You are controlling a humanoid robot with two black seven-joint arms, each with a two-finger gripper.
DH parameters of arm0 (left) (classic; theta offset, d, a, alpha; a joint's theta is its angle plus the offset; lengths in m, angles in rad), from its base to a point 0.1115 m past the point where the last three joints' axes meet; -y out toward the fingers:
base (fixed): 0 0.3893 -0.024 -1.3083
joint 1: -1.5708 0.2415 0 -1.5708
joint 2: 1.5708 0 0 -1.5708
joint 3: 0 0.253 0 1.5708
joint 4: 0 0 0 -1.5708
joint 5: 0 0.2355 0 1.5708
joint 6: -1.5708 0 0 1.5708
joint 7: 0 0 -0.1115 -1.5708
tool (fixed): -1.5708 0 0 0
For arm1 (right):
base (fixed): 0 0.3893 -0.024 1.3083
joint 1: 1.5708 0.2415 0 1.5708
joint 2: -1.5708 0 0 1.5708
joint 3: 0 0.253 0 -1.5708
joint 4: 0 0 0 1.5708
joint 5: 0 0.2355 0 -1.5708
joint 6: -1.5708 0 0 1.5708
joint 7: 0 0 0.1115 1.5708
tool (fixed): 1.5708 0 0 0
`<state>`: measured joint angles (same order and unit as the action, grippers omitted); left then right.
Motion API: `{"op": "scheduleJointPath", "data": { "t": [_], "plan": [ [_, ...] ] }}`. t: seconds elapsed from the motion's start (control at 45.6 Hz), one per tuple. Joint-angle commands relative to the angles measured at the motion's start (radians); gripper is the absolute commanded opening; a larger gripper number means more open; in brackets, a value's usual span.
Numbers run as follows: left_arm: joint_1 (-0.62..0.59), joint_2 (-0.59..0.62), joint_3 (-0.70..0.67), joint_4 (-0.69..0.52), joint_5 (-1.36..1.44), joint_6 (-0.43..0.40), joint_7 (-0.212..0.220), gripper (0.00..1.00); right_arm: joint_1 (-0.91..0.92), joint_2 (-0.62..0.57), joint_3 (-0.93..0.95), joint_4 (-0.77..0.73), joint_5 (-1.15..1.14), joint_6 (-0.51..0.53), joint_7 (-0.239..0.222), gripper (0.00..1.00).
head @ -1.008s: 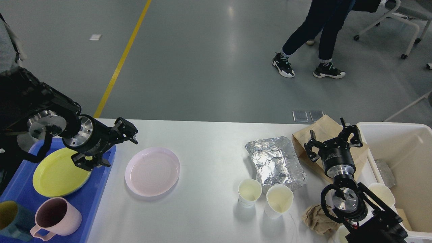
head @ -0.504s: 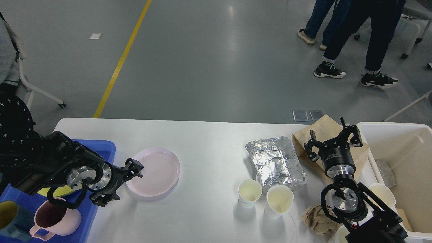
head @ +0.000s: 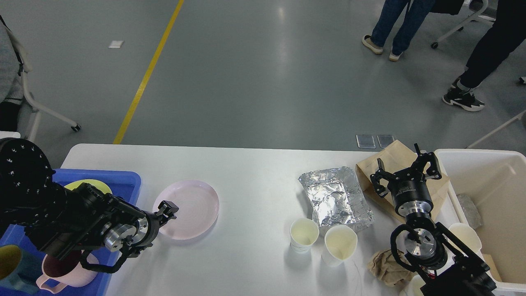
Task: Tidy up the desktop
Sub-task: 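Lower the left gripper to the rim of the pale pink plate, then grip the pale pink plate's rim with the left gripper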
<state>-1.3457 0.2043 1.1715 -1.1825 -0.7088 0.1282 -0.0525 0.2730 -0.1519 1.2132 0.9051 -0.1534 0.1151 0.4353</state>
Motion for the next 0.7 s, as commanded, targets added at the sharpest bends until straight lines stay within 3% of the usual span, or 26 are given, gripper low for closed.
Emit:
{"op": "scheduleJointPath", "data": {
  "t": [0.0, 0.373, 0.548, 0.68],
  "plan": [
    [0.017, 0.007, -0.022, 0.007, 0.0, -0.002, -0.001, 0.86, 0.0, 0.0, 0.0, 0.0, 0.0, 0.0, 0.0, 1.0],
    [0.077, 0.05, -0.119, 0.026, -0.003, -0.009, -0.006, 0.56, 0.0, 0.0, -0.001, 0.0, 0.0, 0.0, 0.0, 1.0],
    [0.074, 0.093, -0.139, 0.026, -0.003, -0.084, -0.006, 0.35, 0.0, 0.0, 0.0, 0.0, 0.0, 0.0, 0.0, 1.0],
    [0.074, 0.095, -0.136, 0.023, -0.006, -0.088, -0.007, 0.3, 0.0, 0.0, -0.001, 0.0, 0.0, 0.0, 0.0, 1.0]
  ]
}}
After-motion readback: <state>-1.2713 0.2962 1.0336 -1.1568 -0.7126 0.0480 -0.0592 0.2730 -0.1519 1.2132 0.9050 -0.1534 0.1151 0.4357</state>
